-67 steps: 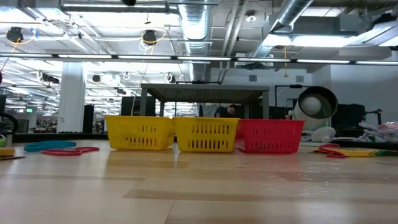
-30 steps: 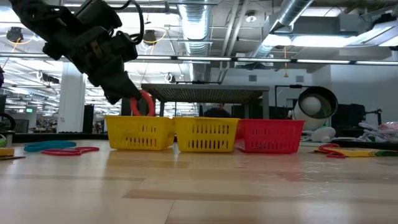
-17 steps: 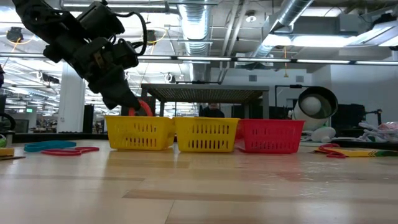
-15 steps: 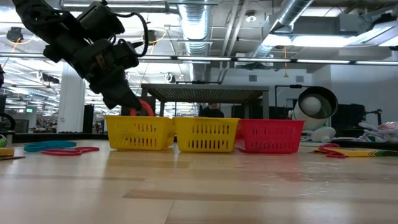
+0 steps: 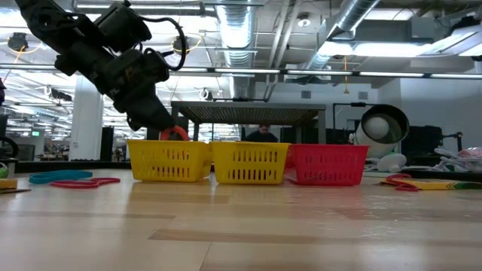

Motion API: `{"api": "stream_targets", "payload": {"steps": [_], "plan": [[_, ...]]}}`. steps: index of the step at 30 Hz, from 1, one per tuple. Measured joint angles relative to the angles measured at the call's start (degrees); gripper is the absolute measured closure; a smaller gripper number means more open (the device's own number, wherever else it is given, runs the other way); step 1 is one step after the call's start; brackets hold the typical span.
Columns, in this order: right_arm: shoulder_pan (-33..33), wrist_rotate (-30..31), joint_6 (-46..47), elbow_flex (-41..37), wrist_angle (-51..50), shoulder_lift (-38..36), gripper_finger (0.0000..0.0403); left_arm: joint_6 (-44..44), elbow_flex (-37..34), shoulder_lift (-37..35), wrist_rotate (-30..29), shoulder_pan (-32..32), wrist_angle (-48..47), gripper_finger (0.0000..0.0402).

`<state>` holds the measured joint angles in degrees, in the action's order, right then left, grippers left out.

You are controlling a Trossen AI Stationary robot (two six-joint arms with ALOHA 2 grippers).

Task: Pick & Place Office Desk Supplies
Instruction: Put the orange spring keychain into the left yellow bin, then put the blue rubber band into the red bin

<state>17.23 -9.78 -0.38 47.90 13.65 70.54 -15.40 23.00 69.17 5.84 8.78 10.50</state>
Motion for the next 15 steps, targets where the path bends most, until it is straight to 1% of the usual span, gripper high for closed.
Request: {"api": "stream_targets", "payload": {"steps": [5,8,11,15], "plan": [[0.0,0.0,0.0,0.0,-0.6,0.0,0.0159,0.0,0.0,0.0,0.0,0.0,0.4,0.0235],[0.0,0.0,0.0,0.0,-1.3,0.0,0.0159,0.0,0.0,0.0,0.0,0.0,1.1,0.0209],[0.0,0.0,0.4,0.0,-1.4,0.0,0.0159,0.7,0.0,-0.6,-0.4,0.1,1.3,0.0192],[0.0,0.0,0.4,0.0,-1.4,0.0,0.0159,3.0,0.2,-2.8,-0.5,1.1,1.2,0.0178]]}}
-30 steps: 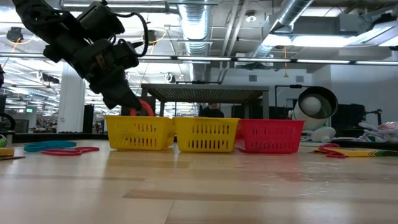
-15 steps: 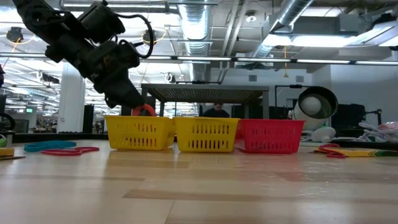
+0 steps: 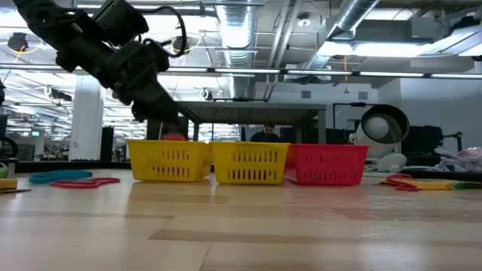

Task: Pick & Place Office Desk Supplies
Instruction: Put the blue rubber band into the red bin

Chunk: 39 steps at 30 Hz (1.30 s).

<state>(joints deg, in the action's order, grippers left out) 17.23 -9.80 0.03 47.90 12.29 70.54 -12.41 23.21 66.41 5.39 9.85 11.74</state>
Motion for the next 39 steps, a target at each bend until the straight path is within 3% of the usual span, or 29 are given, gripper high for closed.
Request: {"api": "stream_targets", "payload": {"steps": [5,13,22,27,31,39], "plan": [[0.0,0.0,0.0,0.0,0.0,0.0,0.0159,0.1,0.0,-5.2,1.9,1.2,-1.9,0.0174],[0.0,0.0,0.2,0.0,-0.3,0.0,0.0159,-4.8,0.0,-16.8,6.6,0.6,-19.7,0.0183],[0.0,0.0,0.0,0.0,0.2,0.0,0.0159,-17.4,0.0,-24.2,9.5,-7.0,-34.0,0.0188],[-0.1,0.0,0.0,0.0,0.2,0.0,0.0159,-25.4,0.0,-24.1,6.5,-11.7,-43.0,0.0189],[-0.1,0.0,0.0,0.0,0.2,0.0,0.0159,-28.6,0.0,-22.1,4.1,-14.9,-43.7,0.0189],[-0.1,0.0,0.0,0.0,0.2,0.0,0.0159,-28.3,0.0,-10.2,1.2,-15.8,-43.7,0.0189]]}}
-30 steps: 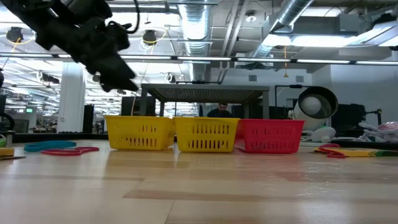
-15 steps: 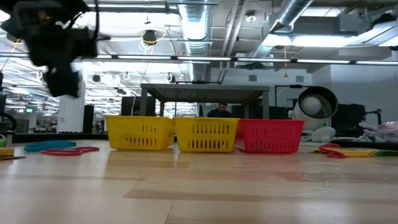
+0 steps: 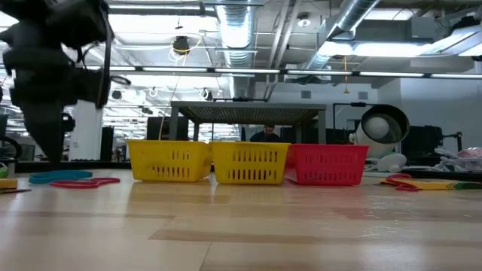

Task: Pick & Place Office Desk Supplies
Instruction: Put the blue rubber band into the red bin

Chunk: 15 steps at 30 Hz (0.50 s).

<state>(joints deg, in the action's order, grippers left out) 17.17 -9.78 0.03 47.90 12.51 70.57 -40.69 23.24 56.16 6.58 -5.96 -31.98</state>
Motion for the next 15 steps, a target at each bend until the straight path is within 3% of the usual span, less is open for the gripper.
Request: {"api": "stream_targets", "payload": {"steps": [7,15], "plan": [[0.0,0.0,0.0,0.0,0.0,0.0,0.0159,3.0,1.1,8.8,-2.3,0.0,0.9,0.0189],[0.0,0.0,0.0,0.0,-0.1,0.0,0.0159,6.3,4.2,10.3,-7.7,0.0,0.9,0.0189]]}}
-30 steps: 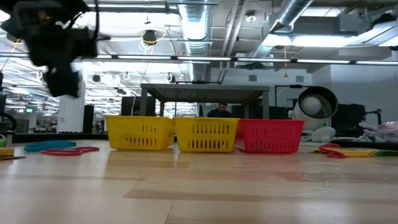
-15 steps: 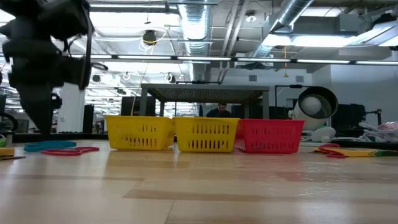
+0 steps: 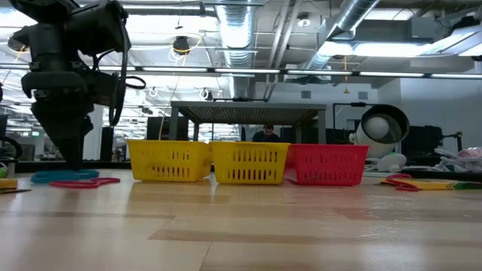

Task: Pick & Place Office Desk Supplies
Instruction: Put the blue rubber band into the red bin

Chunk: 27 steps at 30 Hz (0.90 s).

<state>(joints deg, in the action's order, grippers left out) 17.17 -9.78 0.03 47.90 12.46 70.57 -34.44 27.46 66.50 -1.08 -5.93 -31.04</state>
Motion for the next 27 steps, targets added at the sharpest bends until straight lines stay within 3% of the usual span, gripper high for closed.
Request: {"api": "stream_targets", "payload": {"steps": [27], "plan": [[0.0,0.0,0.0,0.0,-0.2,0.0,0.0159,1.2,0.0,0.0,-4.6,0.0,-1.5,0.0189]]}}
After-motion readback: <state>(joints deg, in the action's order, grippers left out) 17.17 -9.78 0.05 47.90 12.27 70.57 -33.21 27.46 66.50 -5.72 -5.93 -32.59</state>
